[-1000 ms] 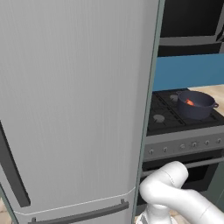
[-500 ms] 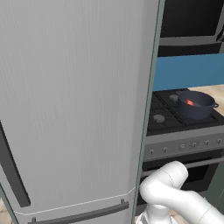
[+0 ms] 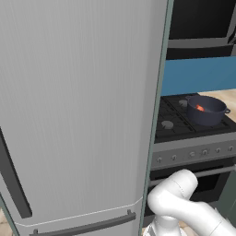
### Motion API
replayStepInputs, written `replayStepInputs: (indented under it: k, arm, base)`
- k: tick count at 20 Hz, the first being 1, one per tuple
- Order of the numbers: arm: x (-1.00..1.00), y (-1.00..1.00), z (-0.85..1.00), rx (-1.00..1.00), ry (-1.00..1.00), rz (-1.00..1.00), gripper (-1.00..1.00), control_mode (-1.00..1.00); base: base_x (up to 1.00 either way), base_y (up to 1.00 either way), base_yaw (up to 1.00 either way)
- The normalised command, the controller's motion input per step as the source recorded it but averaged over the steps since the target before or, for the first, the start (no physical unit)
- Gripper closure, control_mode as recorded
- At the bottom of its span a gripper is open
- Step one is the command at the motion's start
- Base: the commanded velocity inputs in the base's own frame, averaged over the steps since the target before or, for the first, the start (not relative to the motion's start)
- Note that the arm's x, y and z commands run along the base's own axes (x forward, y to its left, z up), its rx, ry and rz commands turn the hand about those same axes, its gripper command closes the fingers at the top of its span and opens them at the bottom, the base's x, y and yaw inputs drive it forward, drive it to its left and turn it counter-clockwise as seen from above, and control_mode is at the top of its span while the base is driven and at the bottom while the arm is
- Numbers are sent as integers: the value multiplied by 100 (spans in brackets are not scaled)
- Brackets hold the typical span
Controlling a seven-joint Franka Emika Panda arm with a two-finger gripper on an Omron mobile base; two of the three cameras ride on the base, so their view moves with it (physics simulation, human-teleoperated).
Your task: Retrieve the frozen meat and place it in the pot on a burner. Then turn the burner on.
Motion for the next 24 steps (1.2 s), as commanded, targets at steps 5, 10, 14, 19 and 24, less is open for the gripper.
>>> replayStepInputs:
  k: [5, 10, 14, 19, 24]
  arm:
    - [31, 0, -4, 0, 0, 0, -100, -100]
    - [31, 0, -8, 0, -1, 0, -100, -100]
    - [28, 0, -6, 0, 0, 0, -100, -100]
    - [25, 0, -8, 0, -1, 0, -100, -100]
    - [19, -7, -12, 0, -2, 0, -100, -100]
  base:
    - [0, 0, 0]
    - [0, 0, 0]
    - [0, 0, 0]
    - [0, 0, 0]
    - [0, 0, 0]
